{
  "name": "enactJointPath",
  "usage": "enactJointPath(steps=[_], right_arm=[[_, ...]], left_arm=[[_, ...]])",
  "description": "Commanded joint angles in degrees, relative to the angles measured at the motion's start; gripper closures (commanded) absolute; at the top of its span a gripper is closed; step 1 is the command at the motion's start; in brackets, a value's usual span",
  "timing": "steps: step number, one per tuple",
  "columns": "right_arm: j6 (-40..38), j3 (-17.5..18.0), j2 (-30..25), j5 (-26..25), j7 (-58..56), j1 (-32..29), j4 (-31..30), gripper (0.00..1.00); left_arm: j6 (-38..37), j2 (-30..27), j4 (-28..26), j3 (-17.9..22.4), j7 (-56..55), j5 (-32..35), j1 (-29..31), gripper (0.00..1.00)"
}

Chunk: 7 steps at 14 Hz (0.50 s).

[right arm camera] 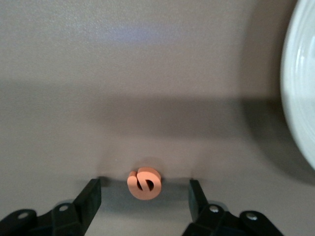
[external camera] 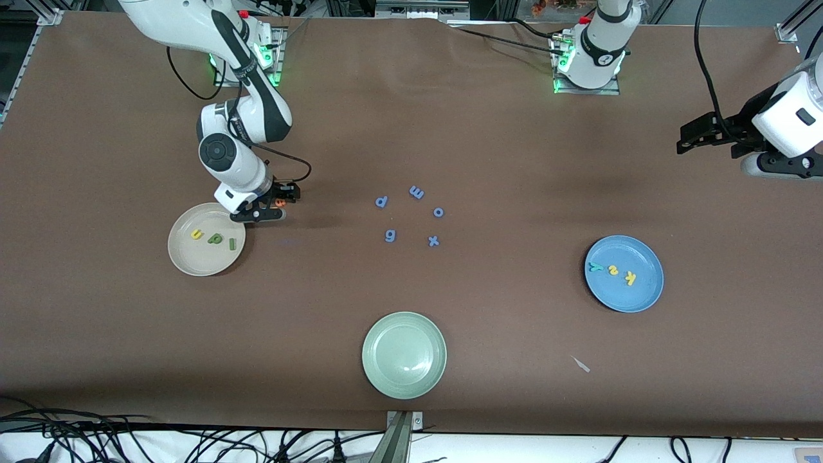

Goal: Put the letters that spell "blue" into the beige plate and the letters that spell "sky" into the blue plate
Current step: 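Grasp the orange e with the right gripper while the left gripper withdraws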

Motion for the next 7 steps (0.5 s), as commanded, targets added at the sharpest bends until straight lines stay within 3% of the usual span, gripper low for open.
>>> enactJointPath(steps=[1, 7], right_arm=[[1.08, 0.53, -0.06, 0.45, 0.37, -0.38, -0.58, 0.37], [0.9, 0.53, 0.02, 0.45, 0.11, -0.38, -0.66, 0.53]], left_arm=[[-0.1, -1.8, -1.97, 0.26, -0.44, 3.22, -0.86, 0.0], [3.33, -2.68, -3.2, 1.23, -0.62, 3.5, -2.71, 0.0]])
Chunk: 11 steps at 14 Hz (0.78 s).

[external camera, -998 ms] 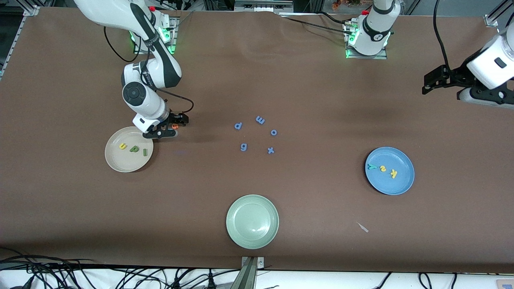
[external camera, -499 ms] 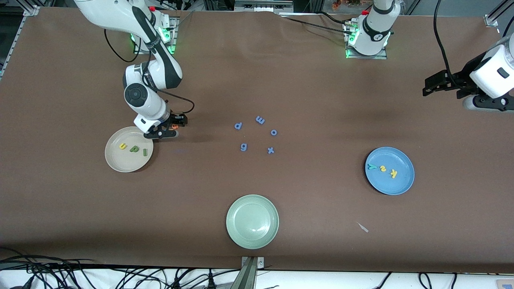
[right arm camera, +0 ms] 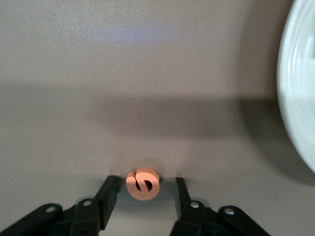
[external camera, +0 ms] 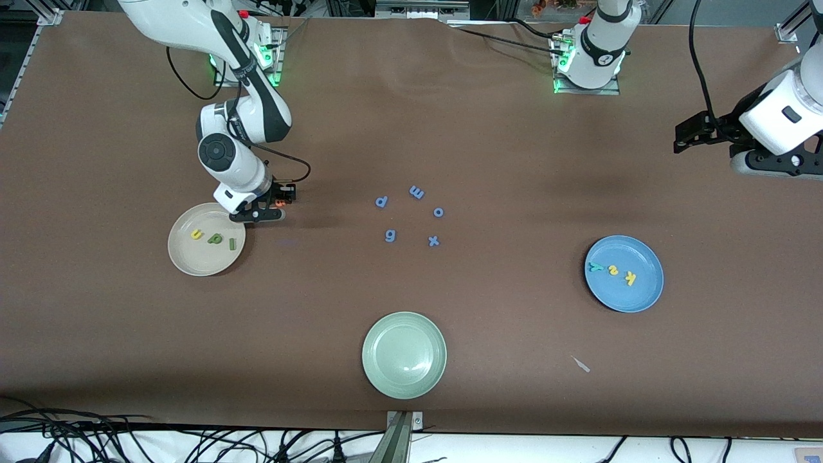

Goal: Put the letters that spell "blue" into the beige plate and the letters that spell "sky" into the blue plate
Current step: 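Grasp the orange e with the right gripper while the left gripper withdraws, then place the orange e on the white plate with the right gripper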

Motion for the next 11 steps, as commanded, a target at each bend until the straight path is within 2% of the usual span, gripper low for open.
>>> enactJointPath(steps=[1, 9, 11], right_arm=[[0.9, 0.58, 0.22, 0.46, 0.01, -0.25, -0.58, 0.55], [0.73, 0.49, 0.58, 0.46, 0.1, -0.6, 0.03, 0.76], [-3.37, 0.23, -0.47, 0.46, -0.52, -0.69, 3.09, 0.8]], left_arm=[[1.58, -1.77, -1.9, 1.26, -0.45, 1.42, -0.83, 0.0], [0.97, -0.98, -0.58, 1.18, -0.54, 0.63, -0.21, 0.0], [0.88, -1.07, -0.32, 1.09, -0.54, 0.63, -0.21, 0.0]])
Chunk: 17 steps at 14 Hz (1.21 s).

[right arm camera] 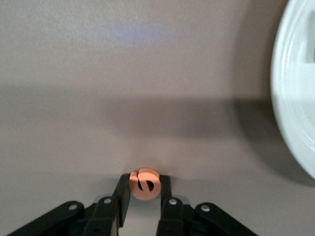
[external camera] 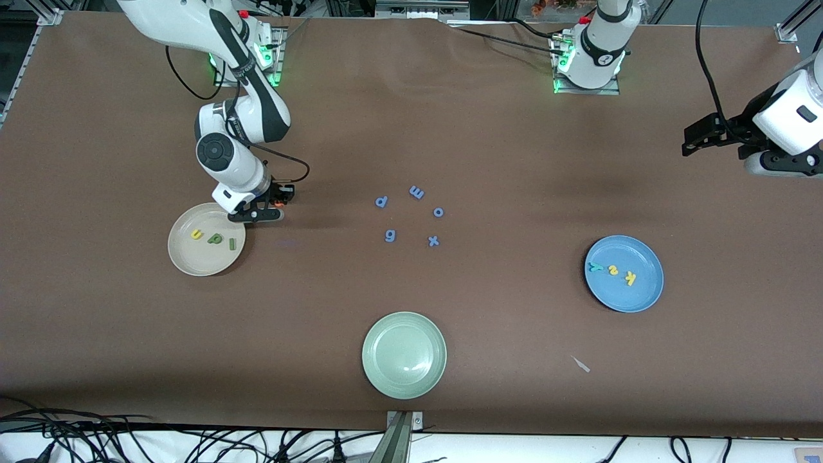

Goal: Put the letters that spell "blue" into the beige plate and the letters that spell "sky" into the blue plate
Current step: 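Place the orange e on the white plate with the right gripper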

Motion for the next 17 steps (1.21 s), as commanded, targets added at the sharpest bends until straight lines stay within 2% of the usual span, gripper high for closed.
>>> enactJointPath(steps=[1, 3, 4, 6, 10, 11, 12, 13, 17], right_arm=[[-9.22, -0.2, -0.67, 0.46, -0.83, -0.69, 6.11, 0.8], [-21.01, -2.91, -0.67, 0.46, -2.92, -0.95, 13.41, 0.8], [-24.37, -4.23, -0.32, 0.37, -5.55, -1.04, 16.05, 0.79], [-25.72, -7.39, 0.21, -0.07, -11.26, -1.39, 18.01, 0.78], [-25.28, -8.2, 6.43, -0.69, -14.81, -5.78, 22.92, 0.76], [-25.45, -8.2, 7.32, -0.69, -14.81, -6.4, 24.15, 0.69], [-25.63, -8.2, 7.76, -0.34, -14.02, -6.49, 24.86, 0.2], [-25.89, -8.2, 7.33, 0.36, -14.28, -6.75, 25.39, 0.0], [-37.12, -8.11, 6.36, 0.37, -13.84, -6.58, 32.76, 0.0]], left_arm=[[0.2, -0.88, -0.18, -0.15, -0.45, 0.62, -0.2, 0.0], [0.37, -0.79, 0.0, -0.15, -0.53, 0.54, -0.38, 0.0], [0.37, -0.79, 0.0, -0.15, -0.53, 0.54, -0.38, 0.0], [0.46, -0.79, -0.09, -0.06, -0.53, 0.54, -0.11, 0.0], [0.55, -0.7, -0.09, 0.02, -0.53, 0.62, -0.03, 0.0], [0.55, -0.7, -0.09, 0.11, -0.45, 0.62, -0.02, 0.0], [0.55, -0.53, -0.09, 0.11, -0.45, 0.62, -0.02, 0.0], [0.64, -0.35, 0.0, 0.11, -0.45, 0.71, -0.11, 0.0], [0.73, -0.35, 0.0, 0.11, -0.45, 0.62, -0.11, 0.0]])
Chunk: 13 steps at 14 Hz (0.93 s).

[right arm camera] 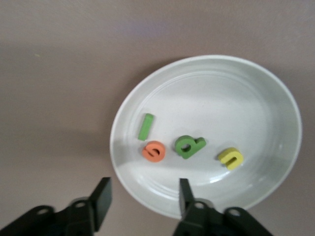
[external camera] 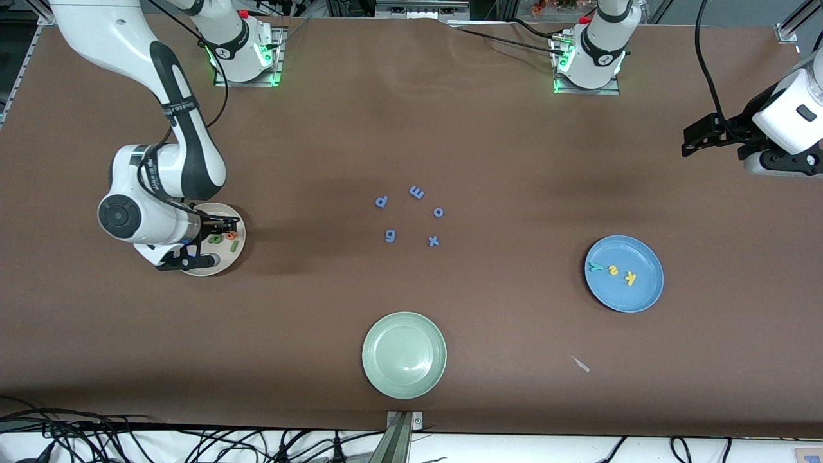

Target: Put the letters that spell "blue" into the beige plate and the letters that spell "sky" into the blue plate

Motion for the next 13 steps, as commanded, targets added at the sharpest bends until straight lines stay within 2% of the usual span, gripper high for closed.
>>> enactJointPath(steps=[1, 5, 10, 11, 13], right_arm=[[-8.23, 0.38, -0.57, 0.5, 0.13, -0.08, 5.81, 0.0], [-17.01, 0.55, -2.06, 0.15, 0.21, 0.36, 11.52, 0.0], [-34.51, 0.2, -4.52, -1.86, 1.09, 0.19, 21.98, 0.0], [-34.53, 0.46, -5.66, -2.65, 1.09, 0.01, 21.91, 0.0], [-32.53, 1.95, -11.18, -3.71, 0.83, -1.21, 17.89, 0.0]], left_arm=[[0.43, -0.31, -0.04, 0.08, -0.44, 0.63, -0.16, 0.0], [0.43, -0.31, -0.04, -0.01, -0.44, 0.89, -0.16, 0.0], [2.36, -0.22, -0.12, 0.08, -0.27, 1.24, -0.07, 0.0], [2.28, -0.31, -0.3, 0.08, -0.18, 1.24, -0.07, 0.0], [2.1, -0.31, -0.47, 0.17, -0.09, 1.24, 0.01, 0.0]])
